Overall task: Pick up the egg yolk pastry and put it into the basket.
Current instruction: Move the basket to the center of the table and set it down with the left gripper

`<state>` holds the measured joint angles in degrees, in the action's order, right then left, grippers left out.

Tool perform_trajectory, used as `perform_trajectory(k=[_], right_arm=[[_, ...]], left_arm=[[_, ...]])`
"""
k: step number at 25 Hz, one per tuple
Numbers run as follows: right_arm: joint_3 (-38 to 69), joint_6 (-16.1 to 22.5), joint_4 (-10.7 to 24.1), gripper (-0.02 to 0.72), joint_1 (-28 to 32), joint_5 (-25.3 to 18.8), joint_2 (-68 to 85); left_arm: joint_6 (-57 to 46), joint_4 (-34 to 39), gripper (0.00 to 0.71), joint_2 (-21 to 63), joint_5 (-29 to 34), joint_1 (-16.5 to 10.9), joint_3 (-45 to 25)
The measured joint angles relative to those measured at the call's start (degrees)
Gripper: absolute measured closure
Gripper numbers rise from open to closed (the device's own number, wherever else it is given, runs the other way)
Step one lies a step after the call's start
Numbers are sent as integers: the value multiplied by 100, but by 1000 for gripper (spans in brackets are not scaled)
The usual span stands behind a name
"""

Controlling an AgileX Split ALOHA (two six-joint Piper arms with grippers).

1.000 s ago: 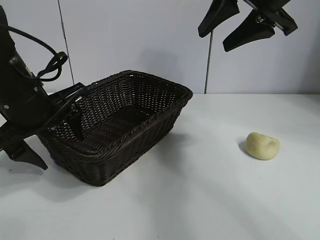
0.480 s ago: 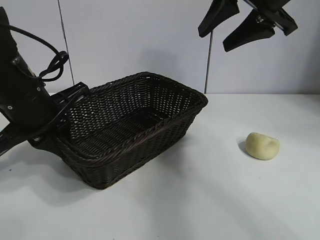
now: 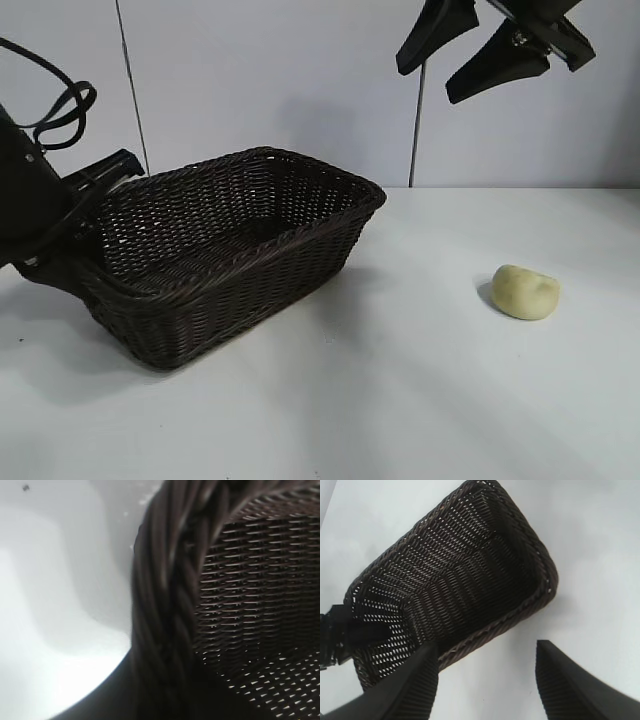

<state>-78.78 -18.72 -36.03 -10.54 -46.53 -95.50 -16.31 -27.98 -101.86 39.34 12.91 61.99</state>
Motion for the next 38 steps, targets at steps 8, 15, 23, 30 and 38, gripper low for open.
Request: perform_trajectory(k=[8, 15, 23, 30, 38], right_arm=[[0, 0, 0, 281, 0, 0, 0], [0, 0, 0, 281, 0, 0, 0], [0, 0, 0, 281, 0, -4, 0], [0, 0, 0, 281, 0, -11, 0], [0, 0, 0, 281, 0, -11, 0]], left_arm=[[993, 1, 612, -242, 733, -50, 771], [2107, 38, 612, -1013, 1643, -56, 1817], [2694, 62, 612, -1208, 1908, -56, 2135], [2731, 57, 612, -1238, 1824, -56, 2135], [2743, 57, 612, -1238, 1671, -56, 2135]])
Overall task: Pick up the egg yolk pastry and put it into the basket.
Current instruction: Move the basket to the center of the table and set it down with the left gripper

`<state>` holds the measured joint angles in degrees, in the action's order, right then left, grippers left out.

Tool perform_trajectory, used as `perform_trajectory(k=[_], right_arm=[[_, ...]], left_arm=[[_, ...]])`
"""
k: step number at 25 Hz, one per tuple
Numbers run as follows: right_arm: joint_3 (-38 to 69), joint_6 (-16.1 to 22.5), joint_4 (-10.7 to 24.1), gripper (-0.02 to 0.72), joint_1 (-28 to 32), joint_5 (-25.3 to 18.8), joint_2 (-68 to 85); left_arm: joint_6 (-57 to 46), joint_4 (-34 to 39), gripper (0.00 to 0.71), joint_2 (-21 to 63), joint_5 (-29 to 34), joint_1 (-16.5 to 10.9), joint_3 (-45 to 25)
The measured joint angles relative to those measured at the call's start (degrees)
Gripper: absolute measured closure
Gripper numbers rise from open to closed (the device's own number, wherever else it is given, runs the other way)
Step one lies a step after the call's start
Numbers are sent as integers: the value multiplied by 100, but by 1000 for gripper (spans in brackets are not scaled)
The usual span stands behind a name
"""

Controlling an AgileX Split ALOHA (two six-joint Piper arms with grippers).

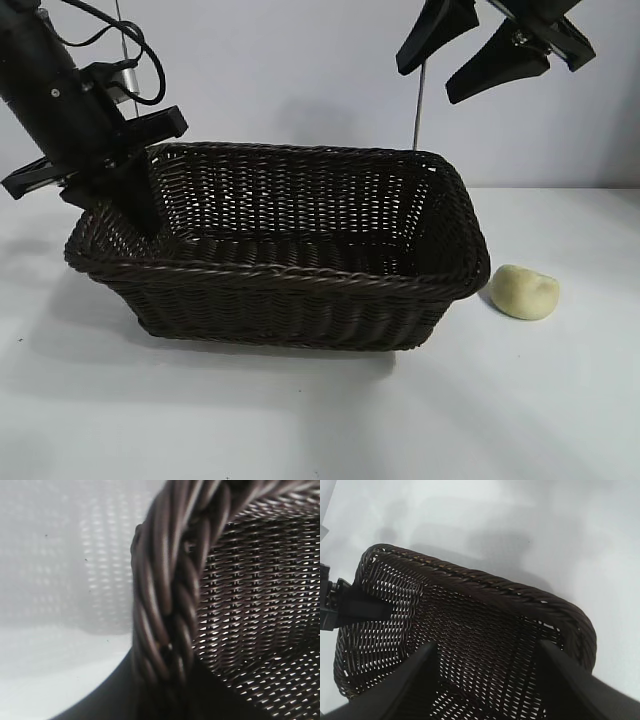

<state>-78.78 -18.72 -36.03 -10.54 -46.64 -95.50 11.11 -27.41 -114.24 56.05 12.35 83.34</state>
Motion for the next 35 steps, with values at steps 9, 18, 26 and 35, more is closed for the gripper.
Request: perform_trajectory(k=[9, 18, 26, 35], right_arm=[[0, 0, 0, 281, 0, 0, 0], [0, 0, 0, 281, 0, 6, 0], [0, 0, 0, 281, 0, 1, 0], [0, 0, 0, 281, 0, 1, 0]], left_arm=[[43, -20, 612, -432, -86, 0, 0], [140, -44, 612, -533, -93, 0, 0], [147, -153, 366, -528, -67, 0, 2], [31, -110, 196, -263, -36, 0, 2]])
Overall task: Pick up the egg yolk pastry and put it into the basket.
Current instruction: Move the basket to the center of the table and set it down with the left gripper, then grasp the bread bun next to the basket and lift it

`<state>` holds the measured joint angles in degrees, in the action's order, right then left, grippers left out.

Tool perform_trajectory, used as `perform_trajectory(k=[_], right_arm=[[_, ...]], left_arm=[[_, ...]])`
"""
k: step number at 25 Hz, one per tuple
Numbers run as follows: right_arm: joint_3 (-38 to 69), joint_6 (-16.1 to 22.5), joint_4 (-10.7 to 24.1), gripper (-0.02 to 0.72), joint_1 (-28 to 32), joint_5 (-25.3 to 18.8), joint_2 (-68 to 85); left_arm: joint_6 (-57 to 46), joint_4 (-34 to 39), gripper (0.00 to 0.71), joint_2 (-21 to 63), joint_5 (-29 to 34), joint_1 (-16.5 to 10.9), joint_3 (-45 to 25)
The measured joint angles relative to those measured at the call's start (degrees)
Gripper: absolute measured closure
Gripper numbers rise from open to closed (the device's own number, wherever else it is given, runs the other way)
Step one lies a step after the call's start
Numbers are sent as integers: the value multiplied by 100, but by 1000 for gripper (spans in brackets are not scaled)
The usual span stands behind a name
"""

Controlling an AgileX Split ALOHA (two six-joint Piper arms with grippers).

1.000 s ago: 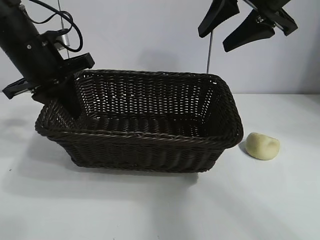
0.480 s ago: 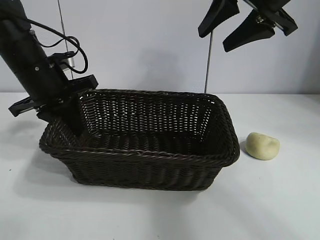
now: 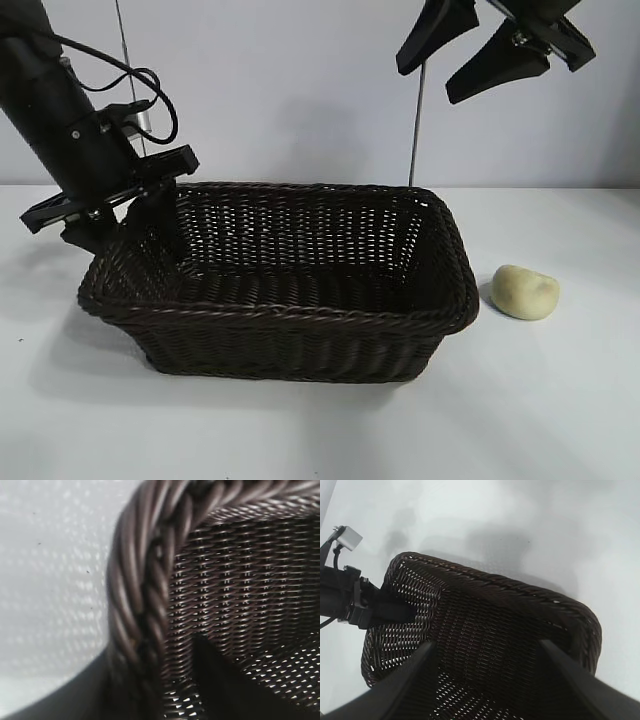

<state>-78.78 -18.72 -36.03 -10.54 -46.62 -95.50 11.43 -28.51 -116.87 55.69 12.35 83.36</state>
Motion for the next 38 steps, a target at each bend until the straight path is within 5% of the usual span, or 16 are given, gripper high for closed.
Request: perform_trajectory(k=[19, 26, 38], right_arm=[[0, 0, 0, 281, 0, -6, 0], [0, 0, 0, 281, 0, -10, 0], [0, 0, 0, 281, 0, -10, 0]], left_arm=[[-220, 140, 193, 919, 293, -5, 294], [1, -1008, 196, 947, 309, -11, 332], [38, -1339, 196, 947, 610, -11, 272]])
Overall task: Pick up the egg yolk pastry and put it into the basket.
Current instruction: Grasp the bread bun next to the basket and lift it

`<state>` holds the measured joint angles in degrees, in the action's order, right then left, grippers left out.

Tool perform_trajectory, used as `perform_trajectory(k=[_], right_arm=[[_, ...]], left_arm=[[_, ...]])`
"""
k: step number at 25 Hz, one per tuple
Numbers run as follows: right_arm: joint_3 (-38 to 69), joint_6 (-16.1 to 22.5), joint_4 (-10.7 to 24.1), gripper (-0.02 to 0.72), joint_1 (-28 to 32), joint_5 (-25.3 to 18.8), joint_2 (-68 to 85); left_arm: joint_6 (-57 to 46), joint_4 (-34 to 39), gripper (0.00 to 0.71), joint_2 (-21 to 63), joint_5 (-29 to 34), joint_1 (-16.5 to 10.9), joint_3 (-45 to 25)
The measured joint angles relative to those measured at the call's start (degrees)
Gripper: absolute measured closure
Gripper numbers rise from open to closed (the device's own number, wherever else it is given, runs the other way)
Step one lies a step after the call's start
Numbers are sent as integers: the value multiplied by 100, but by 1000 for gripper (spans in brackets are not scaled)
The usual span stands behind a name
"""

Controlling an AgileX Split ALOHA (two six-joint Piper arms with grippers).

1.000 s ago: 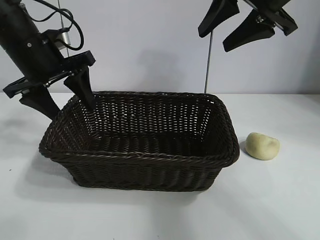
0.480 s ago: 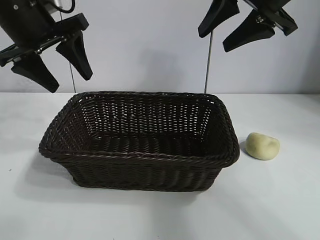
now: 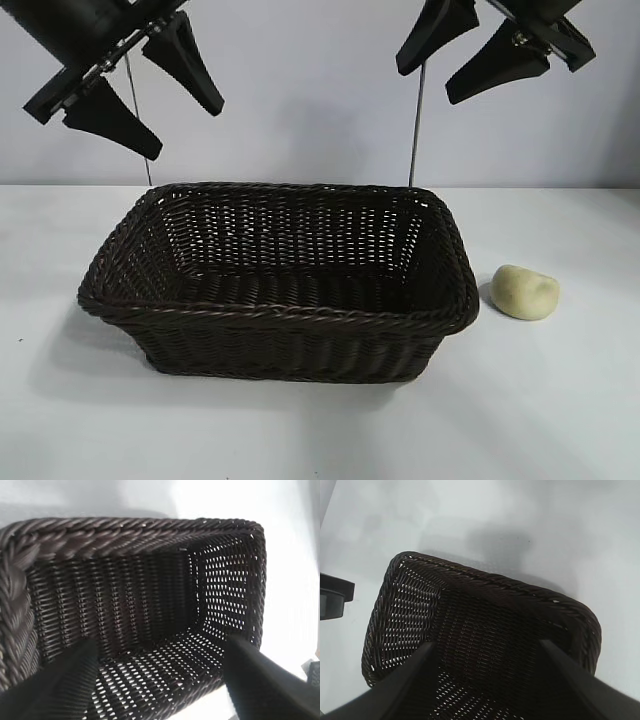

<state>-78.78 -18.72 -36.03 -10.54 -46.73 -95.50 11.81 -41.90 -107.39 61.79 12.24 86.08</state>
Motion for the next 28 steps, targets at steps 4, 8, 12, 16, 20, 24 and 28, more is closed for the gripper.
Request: perform_trajectory(k=[4, 8, 12, 16, 20, 24, 28], right_arm=[[0, 0, 0, 281, 0, 0, 0], [0, 0, 0, 281, 0, 0, 0], [0, 0, 0, 281, 0, 0, 0], [0, 0, 0, 281, 0, -3, 0], [0, 0, 0, 281, 0, -3, 0], [0, 0, 0, 281, 0, -44, 0], [0, 221, 168, 273, 0, -183, 0]], left_arm=[[-7, -292, 196, 56, -157, 0, -2], [54, -612, 196, 86, -185, 0, -2], [113, -777, 196, 86, -202, 0, -2], [123, -777, 196, 86, -202, 6, -2], [164, -777, 196, 86, -202, 6, -2], [179, -734, 196, 86, -202, 6, -2], [179, -728, 196, 86, -202, 6, -2]])
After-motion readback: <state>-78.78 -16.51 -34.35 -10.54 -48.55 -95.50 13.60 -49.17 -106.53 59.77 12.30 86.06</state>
